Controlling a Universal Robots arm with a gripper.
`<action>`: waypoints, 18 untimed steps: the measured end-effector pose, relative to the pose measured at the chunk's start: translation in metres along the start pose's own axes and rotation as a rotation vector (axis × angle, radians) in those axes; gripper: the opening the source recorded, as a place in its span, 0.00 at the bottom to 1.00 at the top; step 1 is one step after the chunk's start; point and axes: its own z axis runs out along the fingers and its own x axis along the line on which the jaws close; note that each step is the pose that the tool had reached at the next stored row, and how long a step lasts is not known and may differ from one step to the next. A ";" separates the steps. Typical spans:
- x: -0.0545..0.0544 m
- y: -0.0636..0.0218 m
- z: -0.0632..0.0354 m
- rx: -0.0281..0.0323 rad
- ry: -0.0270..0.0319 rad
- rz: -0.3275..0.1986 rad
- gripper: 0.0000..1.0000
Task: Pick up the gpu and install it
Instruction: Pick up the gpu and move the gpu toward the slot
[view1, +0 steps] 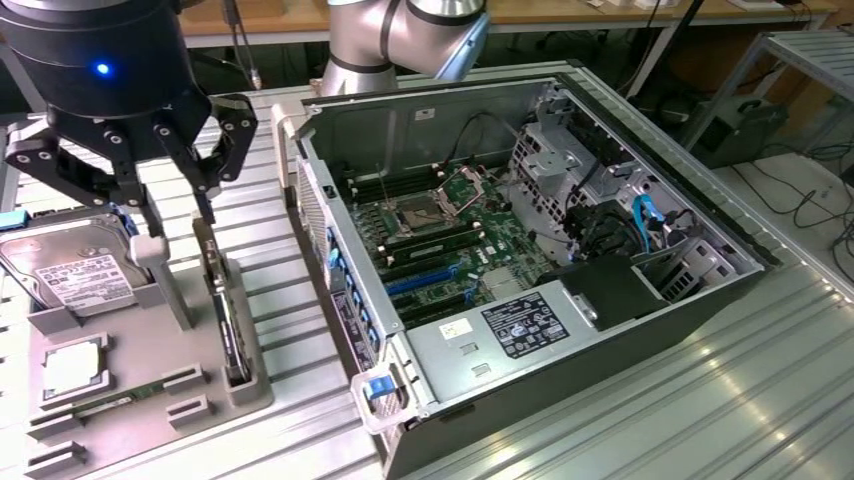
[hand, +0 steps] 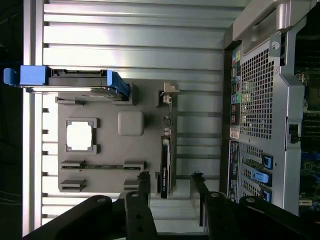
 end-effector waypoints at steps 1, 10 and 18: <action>0.000 0.0000 0.0000 0.0000 0.0000 0.000 0.48; -0.003 0.0021 0.0134 0.0083 -0.0003 0.013 0.60; -0.007 0.0039 0.0265 0.0259 0.0071 0.013 0.60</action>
